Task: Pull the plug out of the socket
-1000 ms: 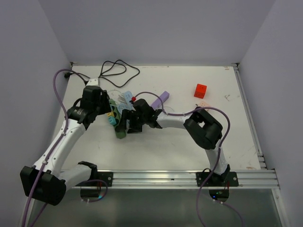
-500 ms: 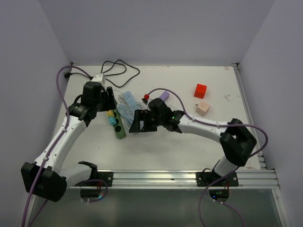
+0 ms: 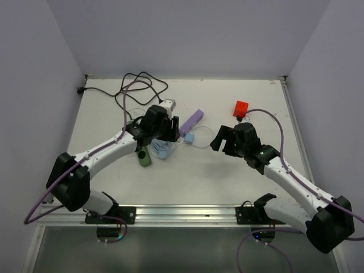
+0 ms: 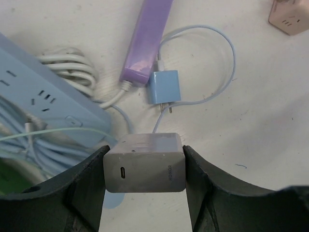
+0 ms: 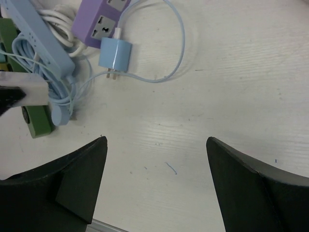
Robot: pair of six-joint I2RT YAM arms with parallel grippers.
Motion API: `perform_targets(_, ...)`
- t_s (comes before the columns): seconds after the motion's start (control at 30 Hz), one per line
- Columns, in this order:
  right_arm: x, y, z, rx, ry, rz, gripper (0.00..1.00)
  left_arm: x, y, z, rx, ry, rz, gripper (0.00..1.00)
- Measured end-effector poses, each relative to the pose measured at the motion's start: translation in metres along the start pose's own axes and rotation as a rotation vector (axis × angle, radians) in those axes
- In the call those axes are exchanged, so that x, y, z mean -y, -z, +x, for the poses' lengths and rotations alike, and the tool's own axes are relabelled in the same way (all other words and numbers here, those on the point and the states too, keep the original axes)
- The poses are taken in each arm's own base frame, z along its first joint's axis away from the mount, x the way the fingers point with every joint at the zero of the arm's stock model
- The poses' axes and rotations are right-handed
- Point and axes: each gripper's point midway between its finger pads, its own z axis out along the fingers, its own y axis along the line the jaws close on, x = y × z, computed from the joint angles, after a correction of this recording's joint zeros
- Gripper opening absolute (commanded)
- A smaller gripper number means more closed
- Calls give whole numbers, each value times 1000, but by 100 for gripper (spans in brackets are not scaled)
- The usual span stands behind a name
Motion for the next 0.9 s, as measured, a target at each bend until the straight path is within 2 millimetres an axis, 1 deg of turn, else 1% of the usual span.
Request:
perform_targets(0.07,9,0,-3,6,-8,25,88,11,-17,14,-37,-17,15,0)
perform_targets(0.13,15,-1,-1,-4,-14,33,88,23,-30,25,-57,-38,36,0)
perform_targets(0.23,23,-6,7,-32,-21,46,88,40,-46,41,-81,-71,63,0)
perform_targets(0.3,29,-9,16,-55,-21,54,88,45,-52,49,-95,-85,64,0)
perform_targets(0.33,31,-9,20,-67,-20,53,88,45,-54,52,-99,-88,61,11)
perform_targets(0.37,32,-10,24,-78,-20,51,88,45,-55,52,-99,-90,59,18)
perform_targets(0.4,33,-10,27,-86,-19,50,88,45,-55,52,-94,-90,55,21)
perform_targets(0.43,32,-10,28,-89,-18,46,88,44,-56,50,-87,-90,47,28)
perform_targets(0.5,29,-11,26,-85,-17,30,88,43,-57,46,-68,-88,42,37)
perform_targets(0.63,24,-13,25,-84,-18,9,88,39,-59,44,-49,-87,26,50)
perform_targets(0.7,24,-14,25,-87,-19,6,88,36,-61,48,-55,-88,13,51)
perform_targets(0.73,23,-15,26,-89,-19,4,88,35,-62,49,-58,-89,5,57)
perform_targets(0.8,22,-14,26,-91,-19,-3,88,32,-65,52,-65,-91,-6,63)
perform_targets(0.83,21,-15,26,-91,-19,-7,88,31,-66,53,-68,-91,-11,68)
perform_targets(0.9,21,-15,26,-92,-19,-12,88,28,-67,57,-74,-92,-19,73)
